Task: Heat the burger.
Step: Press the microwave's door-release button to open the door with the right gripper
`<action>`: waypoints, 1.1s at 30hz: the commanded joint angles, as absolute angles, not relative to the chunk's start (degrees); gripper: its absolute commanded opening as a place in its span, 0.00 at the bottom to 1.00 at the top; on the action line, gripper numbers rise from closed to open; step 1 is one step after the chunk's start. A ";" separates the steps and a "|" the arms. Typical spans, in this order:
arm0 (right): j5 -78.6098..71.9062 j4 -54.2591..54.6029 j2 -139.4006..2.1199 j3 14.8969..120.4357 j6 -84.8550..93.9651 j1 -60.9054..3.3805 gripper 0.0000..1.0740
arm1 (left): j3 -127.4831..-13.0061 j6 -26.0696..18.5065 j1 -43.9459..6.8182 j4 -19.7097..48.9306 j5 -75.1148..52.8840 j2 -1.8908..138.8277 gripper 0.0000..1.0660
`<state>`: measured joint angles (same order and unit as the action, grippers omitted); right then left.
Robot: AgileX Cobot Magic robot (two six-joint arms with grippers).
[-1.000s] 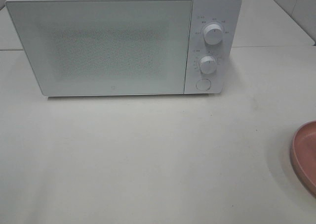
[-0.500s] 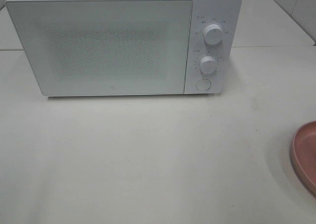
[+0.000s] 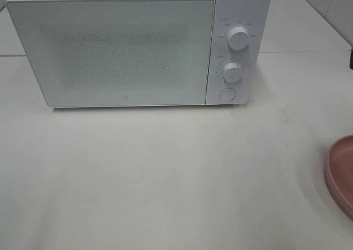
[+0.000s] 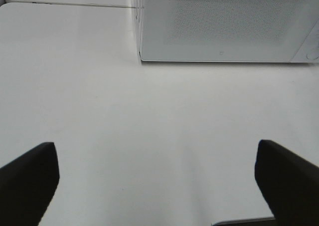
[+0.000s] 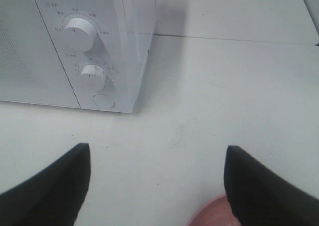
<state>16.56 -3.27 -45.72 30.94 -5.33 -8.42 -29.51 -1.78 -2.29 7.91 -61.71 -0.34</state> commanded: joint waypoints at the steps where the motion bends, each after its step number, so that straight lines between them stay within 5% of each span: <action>1: 8.08 -4.13 -49.62 30.94 -6.02 -8.02 0.70 | -29.56 -1.78 -2.35 8.19 -61.13 -1.32 0.94; 11: -22.86 -3.55 -57.47 22.12 -1.55 -8.08 0.69 | -29.56 -1.78 -2.35 8.19 -61.13 -1.32 0.94; 26: -46.41 9.57 -68.75 15.53 6.99 -8.19 0.67 | -29.56 -1.78 -2.35 8.19 -61.13 -1.32 0.94; 33: -54.55 22.29 -75.40 13.69 14.67 -16.56 0.67 | -29.56 -1.78 -2.35 8.19 -61.13 -1.32 0.94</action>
